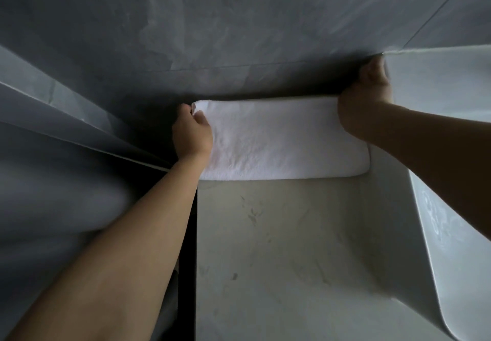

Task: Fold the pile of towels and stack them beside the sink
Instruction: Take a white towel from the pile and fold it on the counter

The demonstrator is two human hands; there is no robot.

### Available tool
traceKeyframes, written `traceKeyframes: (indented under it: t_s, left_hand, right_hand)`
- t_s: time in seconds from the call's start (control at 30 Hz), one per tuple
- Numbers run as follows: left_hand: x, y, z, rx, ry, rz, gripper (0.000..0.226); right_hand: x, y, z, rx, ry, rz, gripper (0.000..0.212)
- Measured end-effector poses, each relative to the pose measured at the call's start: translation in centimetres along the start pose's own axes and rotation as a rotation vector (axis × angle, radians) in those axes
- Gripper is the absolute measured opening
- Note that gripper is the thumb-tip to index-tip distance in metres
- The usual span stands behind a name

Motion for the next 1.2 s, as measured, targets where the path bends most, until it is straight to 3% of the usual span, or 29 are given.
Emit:
traceKeyframes:
  t_s: [0.03,0.13,0.2,0.3,0.33,0.43,0.5,0.6,0.77,0.93,1.1,1.2]
  left_hand:
    - [-0.1,0.1,0.0,0.004,0.008,-0.003,0.023]
    - [0.0,0.2,0.0,0.006,0.003,-0.041,0.024]
    - [-0.5,0.9,-0.5,-0.032,0.018,-0.022,0.025]
    - [-3.1,4.0,-1.7,0.182,0.139,0.316,0.036]
    - [-4.4,5.1,-1.1,0.236,0.133,0.459,0.041]
    - [-8.2,6.6,3.2,0.36,-0.142,0.728,0.048]
    - [-8.8,5.7,5.0,0.44,-0.273,0.697,0.05]
    - [-7.1,4.9,5.5,0.492,-0.291,0.595,0.048]
    - [-6.1,6.4,6.8,0.586,-0.339,0.746,0.051]
    - [-5.4,5.9,7.6,0.614,-0.318,0.713,0.056]
    - [-5.5,6.1,7.5,0.597,-0.299,0.707,0.062]
    - [-6.0,5.8,7.3,0.553,-0.324,0.673,0.062]
  right_hand:
    - [0.9,0.7,-1.2,0.144,0.208,0.095,0.048]
    - [0.0,1.2,-1.5,0.255,0.151,0.241,0.057]
    - [-0.3,1.4,-2.2,0.384,0.291,0.266,0.053]
    - [-3.0,0.1,-3.5,0.822,0.588,0.235,0.049]
    - [-3.9,-1.3,-3.8,0.948,0.609,0.183,0.052]
    - [-4.4,-6.3,-3.4,1.05,0.514,0.049,0.061]
    - [-3.7,-6.9,-1.6,1.12,0.43,0.137,0.064]
    - [-2.7,-4.7,-0.3,1.134,0.427,0.29,0.061]
    - [-0.6,-1.6,-1.0,1.03,0.437,0.255,0.05]
    - [0.7,-0.3,-1.8,0.941,0.47,0.208,0.033]
    - [0.5,1.6,-2.3,1.08,0.641,0.295,0.024]
    - [0.4,1.0,-2.0,1.103,0.645,0.31,0.022]
Point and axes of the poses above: each hand's wrist, its own x-axis towards the middle knuckle, its own z-axis out of the palm, y = z × x, the point moved 9 cm from there along x, towards the middle knuckle, and after that the axes turned 4 degrees about y, right-handed, at the moved point
